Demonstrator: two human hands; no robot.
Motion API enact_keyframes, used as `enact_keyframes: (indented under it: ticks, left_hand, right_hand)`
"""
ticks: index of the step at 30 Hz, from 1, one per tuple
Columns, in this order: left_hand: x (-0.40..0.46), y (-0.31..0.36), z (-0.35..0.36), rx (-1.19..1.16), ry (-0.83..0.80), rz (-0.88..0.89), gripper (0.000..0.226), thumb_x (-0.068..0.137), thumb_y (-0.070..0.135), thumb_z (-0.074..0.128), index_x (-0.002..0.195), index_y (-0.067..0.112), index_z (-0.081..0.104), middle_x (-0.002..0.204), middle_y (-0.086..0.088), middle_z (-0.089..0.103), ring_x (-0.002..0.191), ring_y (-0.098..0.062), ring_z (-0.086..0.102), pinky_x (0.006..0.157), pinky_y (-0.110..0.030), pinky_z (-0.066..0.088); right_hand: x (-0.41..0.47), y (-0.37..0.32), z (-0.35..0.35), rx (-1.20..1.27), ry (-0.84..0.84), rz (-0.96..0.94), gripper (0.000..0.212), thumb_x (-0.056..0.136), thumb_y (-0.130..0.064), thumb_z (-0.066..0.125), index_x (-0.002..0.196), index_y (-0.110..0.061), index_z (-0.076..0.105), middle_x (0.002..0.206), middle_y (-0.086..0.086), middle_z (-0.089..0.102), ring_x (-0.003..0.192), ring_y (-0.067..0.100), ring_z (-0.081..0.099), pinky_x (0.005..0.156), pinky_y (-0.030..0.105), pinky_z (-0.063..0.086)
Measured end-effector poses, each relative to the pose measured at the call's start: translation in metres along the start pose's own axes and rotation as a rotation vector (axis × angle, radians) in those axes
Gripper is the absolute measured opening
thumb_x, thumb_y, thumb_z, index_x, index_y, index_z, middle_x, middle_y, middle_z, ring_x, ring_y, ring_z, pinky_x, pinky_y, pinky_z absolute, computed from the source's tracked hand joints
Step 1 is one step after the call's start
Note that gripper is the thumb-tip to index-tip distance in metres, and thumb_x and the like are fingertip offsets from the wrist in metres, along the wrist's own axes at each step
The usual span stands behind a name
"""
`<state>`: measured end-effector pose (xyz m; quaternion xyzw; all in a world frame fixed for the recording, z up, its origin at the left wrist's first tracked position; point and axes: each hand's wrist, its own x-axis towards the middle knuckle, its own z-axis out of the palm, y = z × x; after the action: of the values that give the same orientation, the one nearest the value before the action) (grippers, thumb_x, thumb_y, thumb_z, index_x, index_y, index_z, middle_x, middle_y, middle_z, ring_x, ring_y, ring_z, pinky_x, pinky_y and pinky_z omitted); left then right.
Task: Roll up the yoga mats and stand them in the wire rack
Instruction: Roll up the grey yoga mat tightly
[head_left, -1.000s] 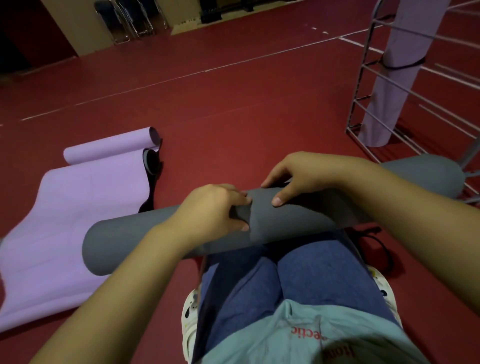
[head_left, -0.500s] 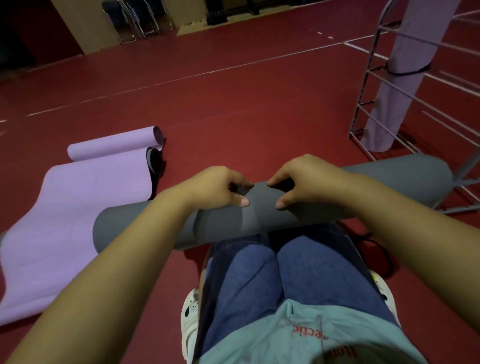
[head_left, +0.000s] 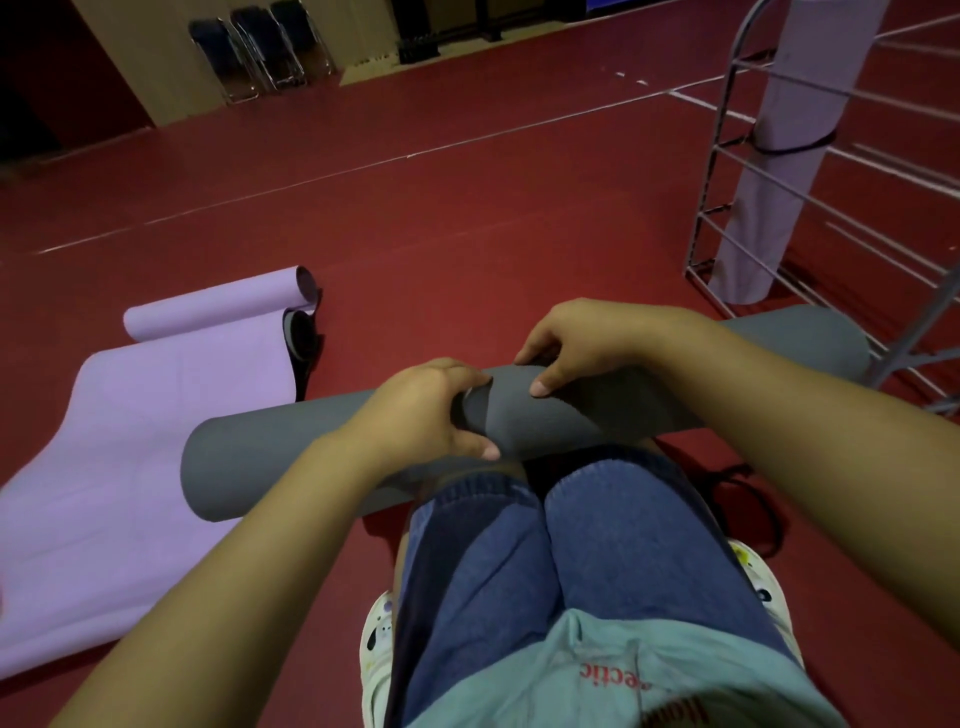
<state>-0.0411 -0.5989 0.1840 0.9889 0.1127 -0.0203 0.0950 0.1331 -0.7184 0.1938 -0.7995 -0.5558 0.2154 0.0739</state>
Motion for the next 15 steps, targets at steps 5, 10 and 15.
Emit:
enact_keyframes:
  ticks: [5,10,15]
  left_hand:
    - [0.016,-0.008,0.0,0.034,-0.003,-0.014,0.074,0.069,0.042,0.08,0.134,0.02,0.051,0.128,-0.002,0.057,0.114,-0.021,0.053,0.09,-0.029,0.042]
    - [0.027,-0.018,-0.009,-0.015,-0.059,-0.013,0.066,0.072,0.041,0.079,0.131,0.022,0.055,0.124,0.002,0.061,0.111,-0.019,0.056,0.088,-0.028,0.043]
    - [0.035,-0.017,-0.014,-0.007,-0.126,-0.008,0.068,0.073,0.041,0.078,0.133,0.021,0.051,0.126,0.0,0.06,0.112,-0.02,0.055,0.093,-0.033,0.045]
  right_hand:
    - [-0.001,-0.003,0.021,-0.11,0.045,-0.009,0.047,0.099,-0.03,0.045,0.143,-0.016,0.04,0.147,0.004,0.042,0.132,0.023,0.041,0.109,0.038,0.034]
    - [-0.022,0.008,0.028,-0.165,0.19,-0.052,0.073,0.079,-0.045,0.069,0.141,-0.021,0.041,0.142,-0.001,0.044,0.128,0.019,0.044,0.105,0.034,0.037]
    - [-0.019,0.001,0.057,-0.495,0.242,-0.006,0.108,0.056,-0.054,0.081,0.141,-0.016,0.027,0.14,0.003,0.035,0.127,0.025,0.037,0.106,0.047,0.032]
